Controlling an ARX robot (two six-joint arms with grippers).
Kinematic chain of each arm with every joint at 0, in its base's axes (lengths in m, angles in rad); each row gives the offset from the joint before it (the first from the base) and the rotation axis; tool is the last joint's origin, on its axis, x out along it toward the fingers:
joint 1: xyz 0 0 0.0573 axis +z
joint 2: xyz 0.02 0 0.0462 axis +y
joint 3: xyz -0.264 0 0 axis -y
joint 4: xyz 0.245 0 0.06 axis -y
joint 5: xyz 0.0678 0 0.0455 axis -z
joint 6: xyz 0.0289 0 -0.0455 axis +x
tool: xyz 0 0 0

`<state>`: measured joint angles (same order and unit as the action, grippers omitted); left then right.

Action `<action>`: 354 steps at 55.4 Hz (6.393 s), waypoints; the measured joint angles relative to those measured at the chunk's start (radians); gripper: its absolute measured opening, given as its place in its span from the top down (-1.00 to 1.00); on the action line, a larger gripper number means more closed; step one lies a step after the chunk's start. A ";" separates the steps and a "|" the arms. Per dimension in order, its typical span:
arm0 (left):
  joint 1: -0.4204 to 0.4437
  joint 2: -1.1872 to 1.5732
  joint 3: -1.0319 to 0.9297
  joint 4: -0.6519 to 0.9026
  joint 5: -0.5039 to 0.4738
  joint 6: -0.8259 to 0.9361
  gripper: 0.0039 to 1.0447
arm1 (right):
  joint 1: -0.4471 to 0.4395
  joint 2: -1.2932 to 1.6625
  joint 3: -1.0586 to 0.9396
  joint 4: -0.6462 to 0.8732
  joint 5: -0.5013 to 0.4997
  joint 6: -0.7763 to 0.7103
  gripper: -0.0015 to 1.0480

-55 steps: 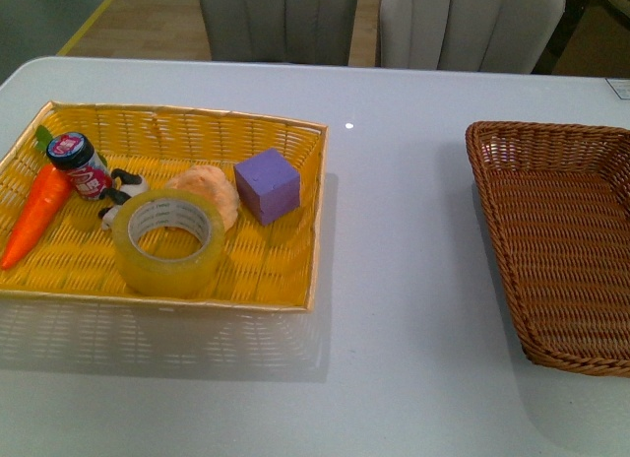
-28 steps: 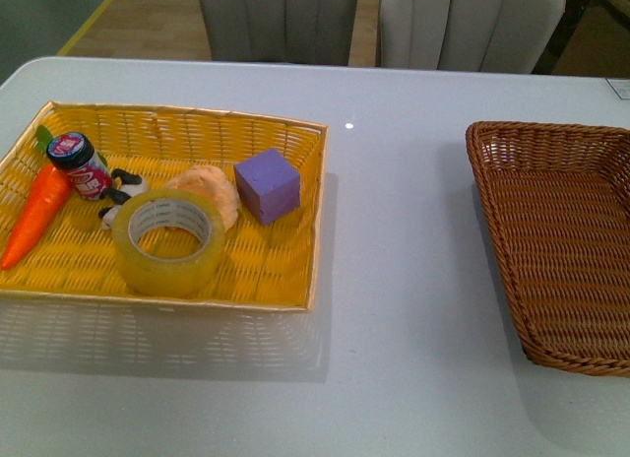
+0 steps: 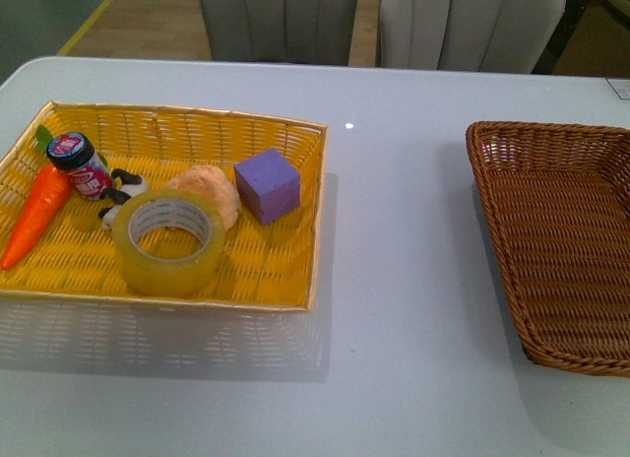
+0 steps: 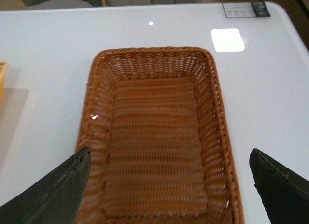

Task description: Move tape to another basket

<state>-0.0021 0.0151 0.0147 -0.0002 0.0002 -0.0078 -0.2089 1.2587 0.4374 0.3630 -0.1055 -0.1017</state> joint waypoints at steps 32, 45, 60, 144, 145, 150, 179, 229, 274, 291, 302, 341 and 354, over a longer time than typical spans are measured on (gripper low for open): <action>0.000 0.000 0.000 0.000 0.000 0.000 -0.83 | -0.134 0.879 0.613 -0.058 0.005 -0.110 -0.83; 0.000 0.000 0.000 0.000 0.000 0.000 -0.83 | -0.146 0.974 0.673 -0.092 -0.003 -0.114 -0.83; 0.000 0.000 0.000 0.000 0.000 0.000 -0.83 | -0.159 1.027 0.669 -0.101 -0.027 -0.098 -0.37; 0.000 0.000 0.000 0.000 0.000 0.000 -0.83 | 0.122 0.747 0.354 0.080 -0.052 0.261 -0.67; 0.000 0.000 0.000 0.000 0.000 0.000 -0.83 | 0.119 0.735 0.347 0.085 -0.053 0.259 -0.71; 0.000 0.000 0.000 0.000 0.000 0.000 -0.83 | 0.095 0.607 0.268 0.125 -0.086 0.248 -0.83; 0.000 0.000 0.000 0.000 0.000 0.000 -0.83 | 0.125 0.190 -0.241 0.884 0.031 0.116 0.40; 0.000 0.000 0.000 0.000 0.000 0.000 -0.83 | 0.205 -0.604 -0.414 0.274 0.105 0.105 0.96; 0.000 0.000 0.000 0.000 0.000 0.000 -0.83 | 0.205 -1.012 -0.415 -0.115 0.105 0.105 0.96; 0.000 0.000 0.000 0.000 0.000 0.000 -0.83 | 0.205 -1.094 -0.415 -0.198 0.105 0.105 0.96; 0.000 0.000 0.000 0.000 0.000 0.000 -0.83 | 0.205 -1.250 -0.414 -0.359 0.106 0.105 0.96; 0.000 0.000 0.000 0.000 0.000 0.000 -0.83 | 0.205 -1.253 -0.414 -0.362 0.106 0.105 -0.57; 0.000 0.000 0.000 0.000 0.000 0.000 -0.83 | 0.205 -1.253 -0.414 -0.362 0.106 0.105 -0.83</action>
<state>-0.0021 0.0151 0.0147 -0.0002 0.0002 -0.0082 -0.0036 0.0059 0.0231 0.0013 0.0002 0.0029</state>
